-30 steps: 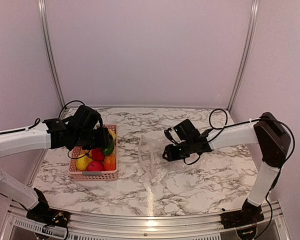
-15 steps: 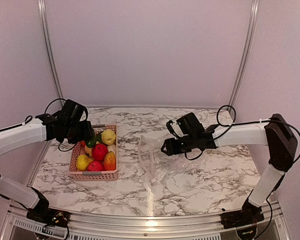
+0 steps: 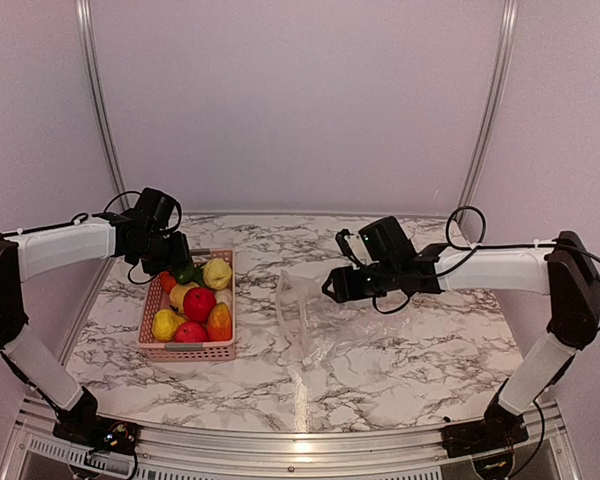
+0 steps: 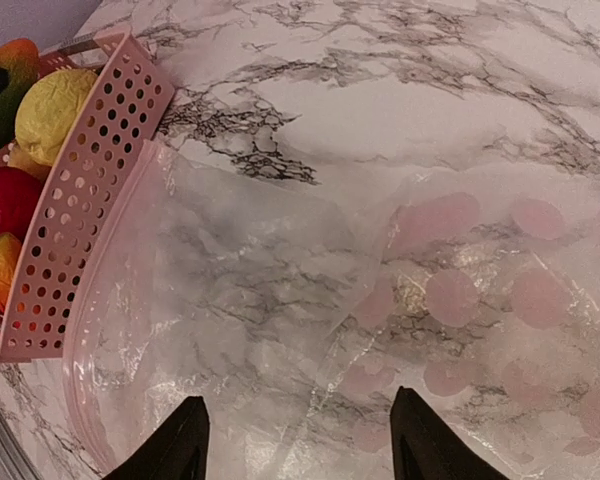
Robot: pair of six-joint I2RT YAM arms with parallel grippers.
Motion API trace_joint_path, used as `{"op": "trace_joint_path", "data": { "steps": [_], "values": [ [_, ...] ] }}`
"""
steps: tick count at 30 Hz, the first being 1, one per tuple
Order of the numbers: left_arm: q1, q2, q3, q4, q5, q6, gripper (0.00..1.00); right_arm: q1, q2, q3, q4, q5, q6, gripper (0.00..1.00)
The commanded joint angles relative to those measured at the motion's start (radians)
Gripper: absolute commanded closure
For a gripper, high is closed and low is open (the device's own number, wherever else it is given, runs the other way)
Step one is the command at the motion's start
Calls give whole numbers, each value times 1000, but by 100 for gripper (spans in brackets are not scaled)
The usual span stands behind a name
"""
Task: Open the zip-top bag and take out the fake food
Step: Place the fake fruit in the bin.
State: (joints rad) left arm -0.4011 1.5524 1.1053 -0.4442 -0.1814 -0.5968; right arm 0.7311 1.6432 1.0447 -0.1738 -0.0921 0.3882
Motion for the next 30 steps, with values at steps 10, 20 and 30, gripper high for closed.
{"op": "trace_joint_path", "data": {
  "steps": [10, 20, 30],
  "values": [
    [12, 52, 31, 41, 22, 6, 16, 0, -58, 37, -7, 24, -19, 38],
    [10, -11, 2, 40, 12, 11, 1, 0, -68, 49, -6, 35, -19, 34],
    [0, -100, -21, 42, 20, 29, 1, 0, -74, 62, 0, 52, -13, 1]
  ]
}}
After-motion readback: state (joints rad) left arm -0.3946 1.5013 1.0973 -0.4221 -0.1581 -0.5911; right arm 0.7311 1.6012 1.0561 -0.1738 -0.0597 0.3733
